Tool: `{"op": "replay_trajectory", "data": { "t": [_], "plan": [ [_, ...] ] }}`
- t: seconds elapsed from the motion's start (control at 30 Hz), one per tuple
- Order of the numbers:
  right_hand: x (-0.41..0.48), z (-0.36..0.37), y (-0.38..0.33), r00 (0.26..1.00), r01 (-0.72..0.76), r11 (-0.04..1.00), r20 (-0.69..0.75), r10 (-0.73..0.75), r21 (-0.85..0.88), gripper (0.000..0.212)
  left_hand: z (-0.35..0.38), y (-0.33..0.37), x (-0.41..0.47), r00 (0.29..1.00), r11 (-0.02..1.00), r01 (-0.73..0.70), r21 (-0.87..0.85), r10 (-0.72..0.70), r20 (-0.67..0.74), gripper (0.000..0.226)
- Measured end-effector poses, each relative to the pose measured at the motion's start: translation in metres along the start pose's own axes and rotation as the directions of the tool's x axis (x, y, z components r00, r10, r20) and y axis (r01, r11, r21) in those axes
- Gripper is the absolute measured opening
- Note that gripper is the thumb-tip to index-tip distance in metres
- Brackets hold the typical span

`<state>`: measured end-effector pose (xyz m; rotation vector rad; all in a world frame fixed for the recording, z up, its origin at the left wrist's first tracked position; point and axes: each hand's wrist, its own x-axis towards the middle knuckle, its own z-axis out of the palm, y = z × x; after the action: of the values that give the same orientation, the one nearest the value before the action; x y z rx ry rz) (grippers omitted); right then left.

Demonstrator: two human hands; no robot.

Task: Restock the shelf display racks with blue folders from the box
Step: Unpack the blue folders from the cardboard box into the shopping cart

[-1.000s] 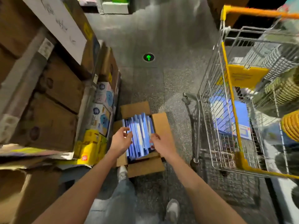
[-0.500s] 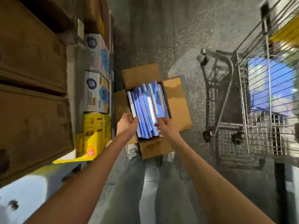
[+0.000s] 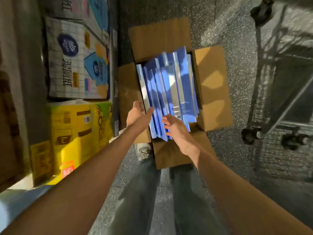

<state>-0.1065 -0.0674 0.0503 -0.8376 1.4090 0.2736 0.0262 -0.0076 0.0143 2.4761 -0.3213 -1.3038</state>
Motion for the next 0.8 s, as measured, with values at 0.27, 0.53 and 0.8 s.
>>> {"op": "replay_trajectory", "data": {
  "t": [0.27, 0.53, 0.8],
  "plan": [
    [0.052, 0.022, 0.03, 0.998, 0.031, 0.999, 0.054, -0.033, 0.035, 0.053, 0.042, -0.028, 0.048, 0.999, 0.998, 0.04, -0.039, -0.04, 0.009, 0.07],
    [0.062, 0.034, 0.026, 0.998, -0.026, 0.998, 0.055, 0.022, 0.057, 0.039, 0.037, -0.053, 0.06, 0.998, 0.998, -0.015, 0.053, 0.011, 0.067, 0.042],
    [0.073, 0.057, 0.02, 0.994, -0.101, 0.972, 0.058, 0.091, 0.211, 0.056, 0.014, -0.073, 0.064, 0.99, 1.0, -0.016, -0.013, 0.018, 0.14, 0.035]
  ]
}}
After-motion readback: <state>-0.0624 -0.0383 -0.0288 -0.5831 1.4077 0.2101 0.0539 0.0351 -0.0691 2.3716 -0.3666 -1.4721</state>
